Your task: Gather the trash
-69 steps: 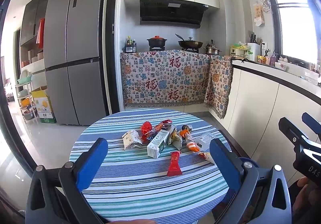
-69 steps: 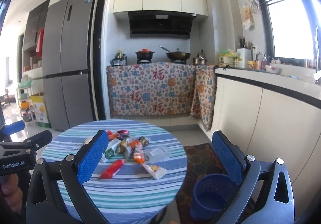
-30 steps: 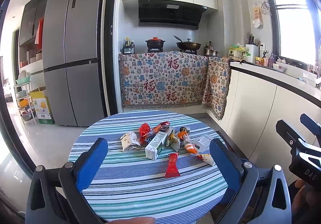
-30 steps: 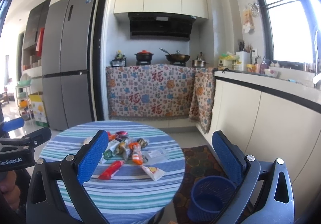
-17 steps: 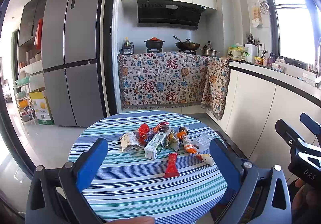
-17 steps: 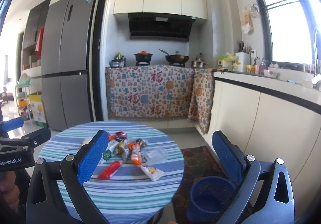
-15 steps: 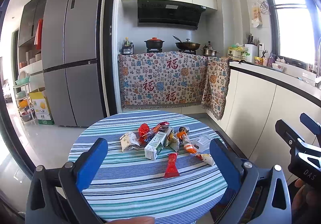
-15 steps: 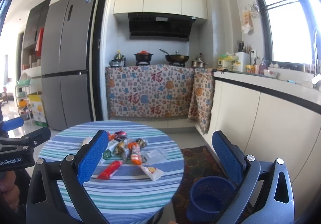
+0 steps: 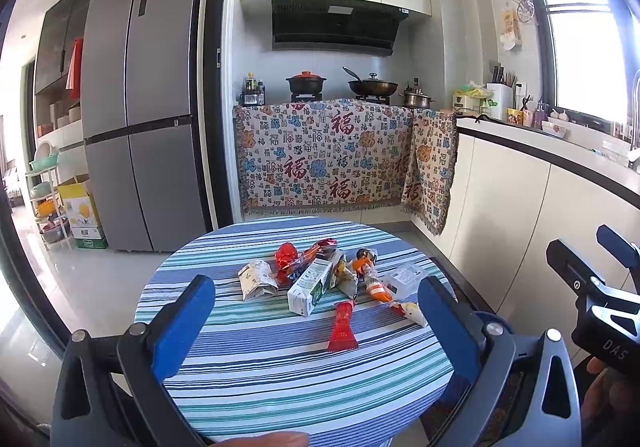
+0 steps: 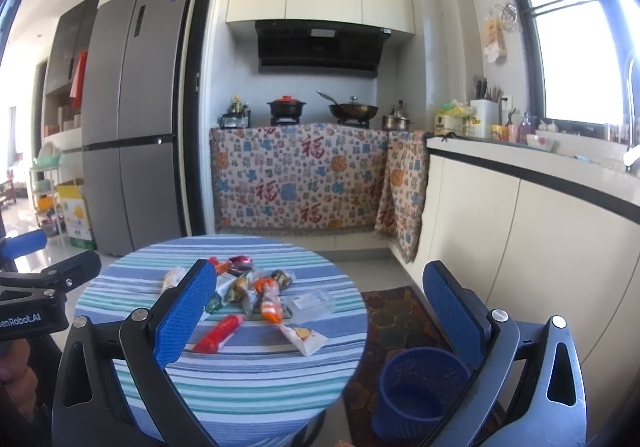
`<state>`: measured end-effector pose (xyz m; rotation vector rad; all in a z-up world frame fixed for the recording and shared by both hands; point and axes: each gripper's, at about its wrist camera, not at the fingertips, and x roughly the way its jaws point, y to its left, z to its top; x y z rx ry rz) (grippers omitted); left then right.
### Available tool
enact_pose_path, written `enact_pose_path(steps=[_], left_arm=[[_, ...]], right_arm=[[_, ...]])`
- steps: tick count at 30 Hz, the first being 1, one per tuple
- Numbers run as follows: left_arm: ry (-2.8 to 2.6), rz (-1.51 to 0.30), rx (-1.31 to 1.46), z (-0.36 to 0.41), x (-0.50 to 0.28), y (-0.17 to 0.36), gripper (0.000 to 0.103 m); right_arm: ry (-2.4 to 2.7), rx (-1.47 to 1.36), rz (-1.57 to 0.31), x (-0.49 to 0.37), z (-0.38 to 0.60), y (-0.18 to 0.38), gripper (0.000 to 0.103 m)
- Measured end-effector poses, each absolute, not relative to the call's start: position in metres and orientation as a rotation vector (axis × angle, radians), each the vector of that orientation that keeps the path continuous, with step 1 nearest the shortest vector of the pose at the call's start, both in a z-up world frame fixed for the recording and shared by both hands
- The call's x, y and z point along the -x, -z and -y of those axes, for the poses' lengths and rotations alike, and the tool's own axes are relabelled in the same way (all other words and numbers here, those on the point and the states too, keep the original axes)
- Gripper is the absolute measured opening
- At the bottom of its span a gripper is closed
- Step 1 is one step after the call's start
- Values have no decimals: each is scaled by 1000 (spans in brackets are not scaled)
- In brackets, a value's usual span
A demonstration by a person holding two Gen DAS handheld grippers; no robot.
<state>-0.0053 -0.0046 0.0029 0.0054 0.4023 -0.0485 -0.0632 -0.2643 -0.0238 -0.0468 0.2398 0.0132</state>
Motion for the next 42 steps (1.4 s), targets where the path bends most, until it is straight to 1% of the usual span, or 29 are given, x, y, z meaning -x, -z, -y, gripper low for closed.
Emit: enact_pose_path(steps=[15,20,25,30,36,42], left_arm=[[48,-427,-11,5,-1,5,103],[64,-489,12,-1,-16,17,103],[110,-610,-1,1,-47,48,103],[154,-717,-55,13,-79,92,103],[220,-886,-19,17,-135,143,103],[173,-960,-51,24,-177,179,103]], right_arm=[[-12,38,-284,54,269,36,103],[-9,39,-313,45,275,49,103],[-21,44,-418,18,283,83,103],[-68,59,-584,-19,290,134,103],[-165,107,-736,-66,285,189,103],[-220,57,-840,-116,292,231,103]])
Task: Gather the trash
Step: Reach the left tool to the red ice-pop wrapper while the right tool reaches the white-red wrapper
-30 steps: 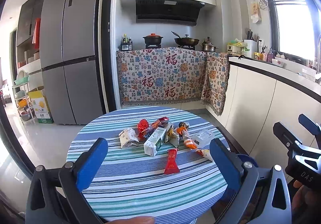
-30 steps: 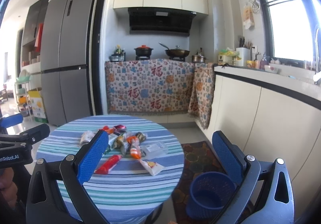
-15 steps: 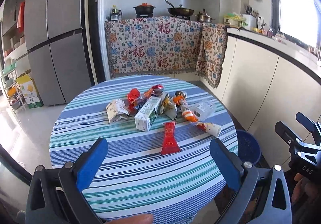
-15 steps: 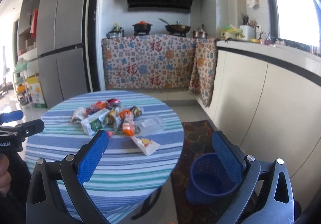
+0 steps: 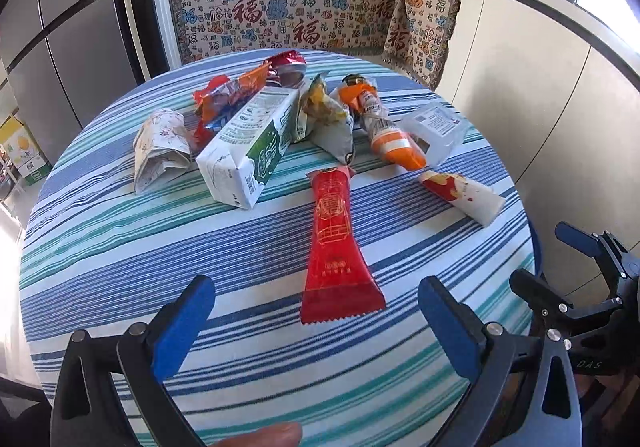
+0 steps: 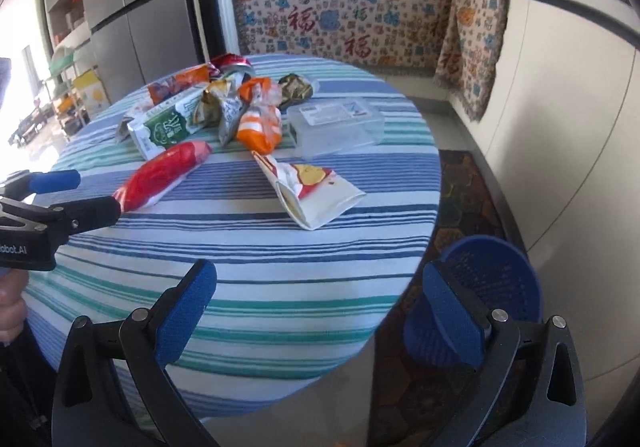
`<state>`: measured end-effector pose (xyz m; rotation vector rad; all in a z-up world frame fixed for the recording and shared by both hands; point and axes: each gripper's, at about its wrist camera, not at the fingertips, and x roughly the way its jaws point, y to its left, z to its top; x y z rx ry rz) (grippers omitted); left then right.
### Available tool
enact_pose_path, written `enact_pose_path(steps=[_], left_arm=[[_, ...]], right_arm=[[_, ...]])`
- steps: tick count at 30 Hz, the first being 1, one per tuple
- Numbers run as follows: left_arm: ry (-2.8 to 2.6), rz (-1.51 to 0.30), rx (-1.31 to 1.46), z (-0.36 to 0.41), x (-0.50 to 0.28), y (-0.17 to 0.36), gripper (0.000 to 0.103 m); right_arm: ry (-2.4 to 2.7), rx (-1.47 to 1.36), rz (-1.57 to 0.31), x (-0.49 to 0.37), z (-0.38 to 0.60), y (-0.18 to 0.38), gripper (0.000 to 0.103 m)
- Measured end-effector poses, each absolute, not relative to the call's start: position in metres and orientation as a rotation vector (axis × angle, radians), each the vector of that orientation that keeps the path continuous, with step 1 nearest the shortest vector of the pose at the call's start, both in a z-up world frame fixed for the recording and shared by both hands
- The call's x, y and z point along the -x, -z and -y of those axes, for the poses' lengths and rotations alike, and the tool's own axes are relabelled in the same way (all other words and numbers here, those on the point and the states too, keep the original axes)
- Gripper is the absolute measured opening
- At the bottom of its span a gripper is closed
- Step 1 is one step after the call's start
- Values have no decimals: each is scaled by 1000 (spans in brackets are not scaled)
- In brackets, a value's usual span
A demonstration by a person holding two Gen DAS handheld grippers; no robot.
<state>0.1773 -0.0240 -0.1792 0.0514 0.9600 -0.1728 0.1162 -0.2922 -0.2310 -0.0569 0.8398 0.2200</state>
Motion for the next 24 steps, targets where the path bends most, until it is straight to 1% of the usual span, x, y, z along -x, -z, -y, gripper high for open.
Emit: enact_pose_path(steps=[6,11,21,24], left_arm=[[143,-1008,-53,27,-201,204,103],[128,-1046,-59,28,-211,216,103],[98,-982,-67,21,-210,218,103],[115,-997,-79,20,-209,217,103]], right_arm=[[-265,52,-892,-136,288,251,103],[-268,86,-892,-142,284,253,103],[-274,121,-875,-158,280,256,103],[-285,130,-901,-164,280,254,103]])
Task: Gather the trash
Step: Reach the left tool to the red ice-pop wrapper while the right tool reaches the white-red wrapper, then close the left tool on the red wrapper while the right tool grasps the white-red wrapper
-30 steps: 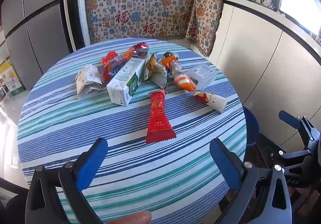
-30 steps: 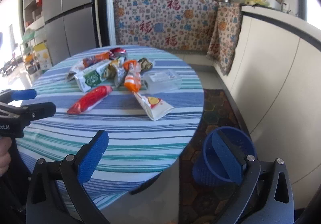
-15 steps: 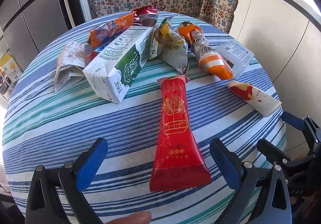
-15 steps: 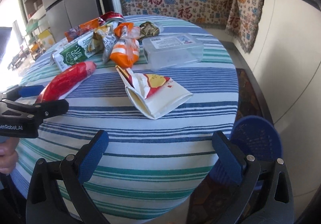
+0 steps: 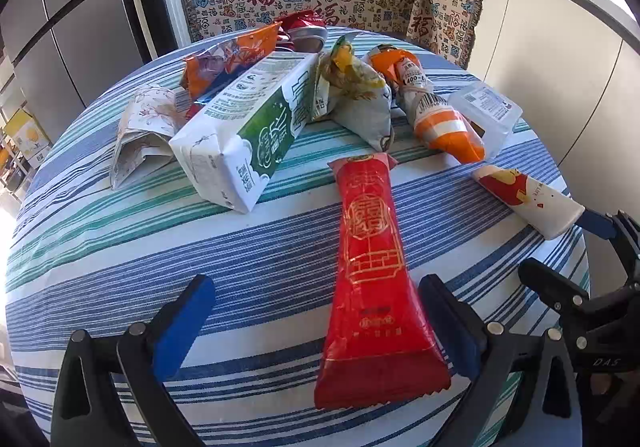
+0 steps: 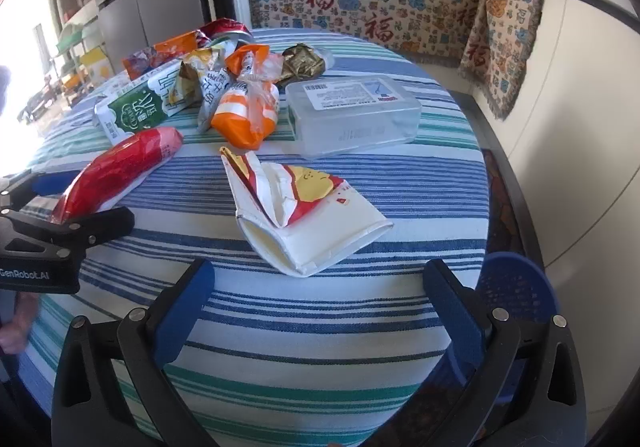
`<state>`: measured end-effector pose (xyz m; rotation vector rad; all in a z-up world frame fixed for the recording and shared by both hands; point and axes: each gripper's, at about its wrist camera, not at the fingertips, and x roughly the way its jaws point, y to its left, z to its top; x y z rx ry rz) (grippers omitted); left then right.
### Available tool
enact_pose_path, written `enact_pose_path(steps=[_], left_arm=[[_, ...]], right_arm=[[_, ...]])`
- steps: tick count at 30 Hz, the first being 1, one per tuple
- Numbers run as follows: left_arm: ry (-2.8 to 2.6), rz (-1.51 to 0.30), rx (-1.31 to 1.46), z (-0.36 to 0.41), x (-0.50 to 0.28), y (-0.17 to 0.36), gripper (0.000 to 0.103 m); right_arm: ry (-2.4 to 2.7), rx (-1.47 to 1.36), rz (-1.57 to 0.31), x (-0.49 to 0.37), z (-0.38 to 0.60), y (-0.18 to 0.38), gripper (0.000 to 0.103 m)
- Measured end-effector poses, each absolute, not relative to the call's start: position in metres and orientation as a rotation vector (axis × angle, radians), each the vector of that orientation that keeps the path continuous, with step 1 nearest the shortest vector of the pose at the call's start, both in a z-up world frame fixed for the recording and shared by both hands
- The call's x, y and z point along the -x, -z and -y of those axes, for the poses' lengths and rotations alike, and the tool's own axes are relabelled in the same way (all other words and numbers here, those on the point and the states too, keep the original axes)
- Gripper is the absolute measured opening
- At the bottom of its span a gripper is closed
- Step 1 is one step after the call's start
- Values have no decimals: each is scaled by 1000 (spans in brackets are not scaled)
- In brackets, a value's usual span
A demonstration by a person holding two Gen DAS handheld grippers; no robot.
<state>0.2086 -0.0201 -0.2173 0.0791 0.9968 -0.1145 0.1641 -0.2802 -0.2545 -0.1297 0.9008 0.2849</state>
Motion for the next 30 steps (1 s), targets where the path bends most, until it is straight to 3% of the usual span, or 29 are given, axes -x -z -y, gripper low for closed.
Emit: enact_pose_path(steps=[8,10,11,13,17,19,20,21,22,23,24,30], left_arm=[[271,-1010,-108,27,-209,195,102],[312,-1011,-131,34,-209,190,102],[321,-1015,-141,39,-211,189,100],[319,-1028,-170,45,-213,190,84],[290,-1033,-177,43,-214,188,64],[287,-1044,-155,41,-215,188,45],[285,-1053,-147,40,-216,188,41],[282,-1062,-147,40,-216,189,32],[278,-1066,-150,39,-216,189,30],[273,-1064,-152,38,-215,189,27],[271,-1060,-150,37,-214,187,22],[331,-1033,-49,30,-198,167,18]], right_arm=[[-358,203,-934,-167,280,222,101],[-426,223,-948,-168,275,214,92],[-447,233,-963,-169,272,212,82],[-467,256,-985,-173,267,210,76],[-481,290,-991,-178,258,211,75],[-493,289,-997,-180,256,212,68],[-497,288,-1004,-182,255,214,57],[-498,288,-1013,-185,255,216,41],[-498,283,-1022,-186,256,218,30],[-500,269,-1032,-187,258,219,10],[-505,254,-1031,-187,261,217,9],[-560,114,-1000,-174,279,199,7]])
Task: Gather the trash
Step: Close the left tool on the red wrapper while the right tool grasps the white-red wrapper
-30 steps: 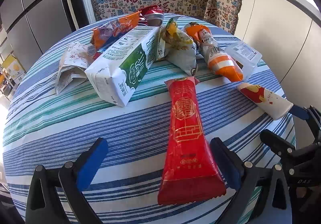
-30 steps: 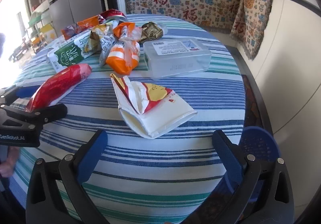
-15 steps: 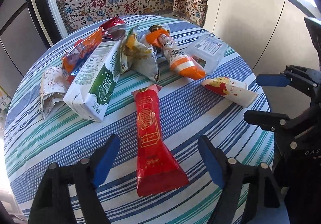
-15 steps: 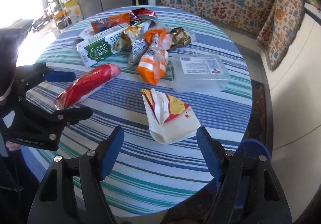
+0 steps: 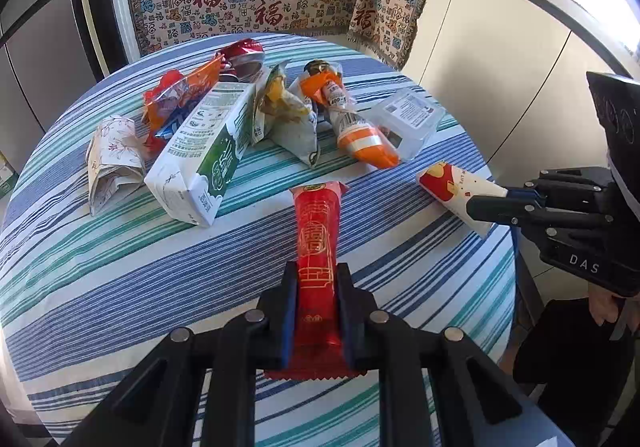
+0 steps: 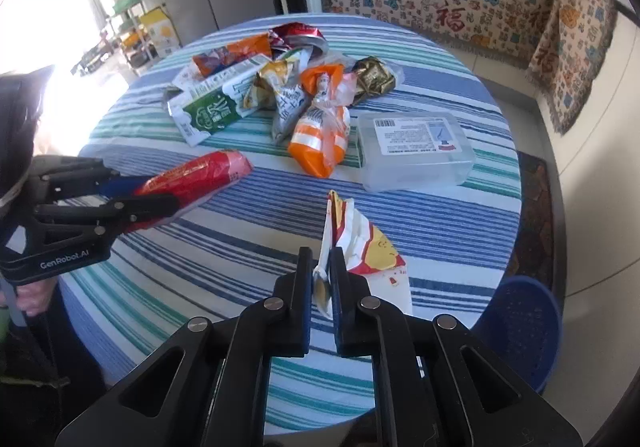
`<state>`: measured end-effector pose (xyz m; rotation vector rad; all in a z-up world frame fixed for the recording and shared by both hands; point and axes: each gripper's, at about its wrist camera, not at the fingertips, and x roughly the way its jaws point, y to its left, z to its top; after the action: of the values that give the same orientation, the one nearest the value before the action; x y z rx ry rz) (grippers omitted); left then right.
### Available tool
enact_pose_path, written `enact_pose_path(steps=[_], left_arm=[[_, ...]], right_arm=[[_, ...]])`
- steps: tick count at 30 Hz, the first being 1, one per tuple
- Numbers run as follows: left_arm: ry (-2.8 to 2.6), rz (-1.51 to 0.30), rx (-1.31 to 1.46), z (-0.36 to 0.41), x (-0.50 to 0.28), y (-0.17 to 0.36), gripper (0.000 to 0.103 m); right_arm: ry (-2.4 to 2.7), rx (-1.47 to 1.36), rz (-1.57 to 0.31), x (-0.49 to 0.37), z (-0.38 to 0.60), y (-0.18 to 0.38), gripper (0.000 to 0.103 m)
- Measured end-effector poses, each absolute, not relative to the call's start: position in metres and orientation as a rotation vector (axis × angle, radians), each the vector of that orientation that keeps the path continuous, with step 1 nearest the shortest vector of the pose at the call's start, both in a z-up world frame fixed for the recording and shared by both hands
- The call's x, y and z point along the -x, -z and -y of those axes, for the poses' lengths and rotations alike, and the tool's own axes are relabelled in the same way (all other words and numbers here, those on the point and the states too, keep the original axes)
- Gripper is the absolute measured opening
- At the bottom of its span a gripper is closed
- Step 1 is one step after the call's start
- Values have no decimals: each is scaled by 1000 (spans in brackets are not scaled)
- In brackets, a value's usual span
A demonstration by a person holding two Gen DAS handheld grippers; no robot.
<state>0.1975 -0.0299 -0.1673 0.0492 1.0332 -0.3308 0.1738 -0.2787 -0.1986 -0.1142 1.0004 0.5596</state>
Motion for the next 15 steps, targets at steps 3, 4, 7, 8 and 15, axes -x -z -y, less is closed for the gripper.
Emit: enact_pose_path(steps=[3,4,7,8,15], left_arm=[[365,-1013,-13,33,-190,156,17],[380,-1007,5,36,-189,152,17],[419,-997,47,47,-187,142,17],[434,-995,58,52,-186,139,17],[556,-988,64,129,-198,120,16]], right_arm=[[-585,25,-982,-173,290,188,7],[-592,-7,-976,-174,295,185,7],[-592,-101,-956,-174,313,178,7],[-585,-127,-945,-173,322,174,7],[-426,-239,-874,-178,415,149,7]])
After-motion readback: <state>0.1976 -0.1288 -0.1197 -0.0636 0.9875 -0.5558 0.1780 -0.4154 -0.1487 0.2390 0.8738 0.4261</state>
